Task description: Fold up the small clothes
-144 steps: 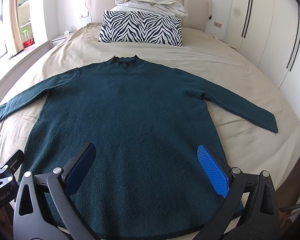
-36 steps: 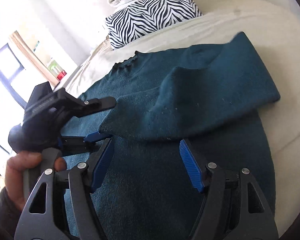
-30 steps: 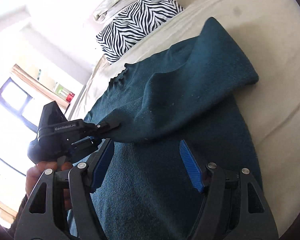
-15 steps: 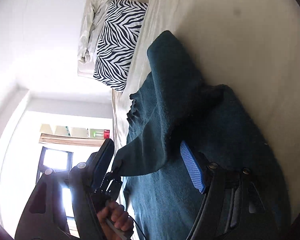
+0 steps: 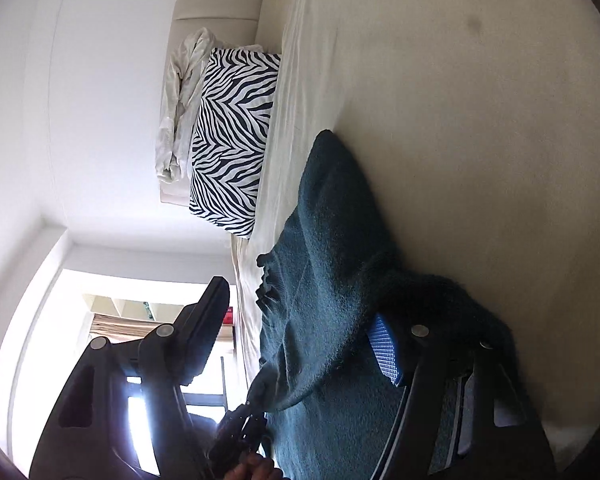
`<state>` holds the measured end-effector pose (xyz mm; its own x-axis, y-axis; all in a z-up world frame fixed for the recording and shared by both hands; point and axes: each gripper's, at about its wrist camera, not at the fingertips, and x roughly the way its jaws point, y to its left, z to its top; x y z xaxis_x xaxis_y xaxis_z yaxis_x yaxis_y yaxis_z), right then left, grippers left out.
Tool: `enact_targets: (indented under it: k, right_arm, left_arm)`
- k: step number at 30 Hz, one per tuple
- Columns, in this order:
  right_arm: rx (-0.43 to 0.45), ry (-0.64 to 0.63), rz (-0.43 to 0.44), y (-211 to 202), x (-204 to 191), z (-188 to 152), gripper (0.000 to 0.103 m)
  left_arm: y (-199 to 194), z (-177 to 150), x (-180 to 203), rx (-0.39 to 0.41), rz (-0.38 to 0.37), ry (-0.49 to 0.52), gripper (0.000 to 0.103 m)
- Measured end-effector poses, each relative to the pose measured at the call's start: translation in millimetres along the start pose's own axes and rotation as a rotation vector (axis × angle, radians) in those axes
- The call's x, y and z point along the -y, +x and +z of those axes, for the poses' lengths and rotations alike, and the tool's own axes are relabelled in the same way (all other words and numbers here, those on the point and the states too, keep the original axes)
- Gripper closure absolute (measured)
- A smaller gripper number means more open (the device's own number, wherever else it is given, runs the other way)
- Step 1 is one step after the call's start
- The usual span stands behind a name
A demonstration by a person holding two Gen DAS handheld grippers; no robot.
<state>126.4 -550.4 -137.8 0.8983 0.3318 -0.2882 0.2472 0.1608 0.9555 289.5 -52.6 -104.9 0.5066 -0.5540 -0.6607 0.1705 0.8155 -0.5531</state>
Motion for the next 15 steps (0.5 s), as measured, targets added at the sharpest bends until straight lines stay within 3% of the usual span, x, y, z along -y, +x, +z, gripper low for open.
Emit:
enact_targets:
  k: [6, 9, 15]
  right_arm:
    - [-0.048, -0.089, -0.112, -32, -17, -8, 0.035]
    - [-0.043, -0.149, -0.099, -48, -36, -3, 0.035]
    - [-0.116, -0.202, -0.098, 6, -64, 41, 0.035]
  left_arm:
    - [5, -11, -16, 0.000, 0.018, -0.011, 0.087]
    - [6, -18, -16, 0.029, 0.023, 0.022, 0.087]
    - [4, -23, -22, 0.054, -0.001, 0.010, 0.085]
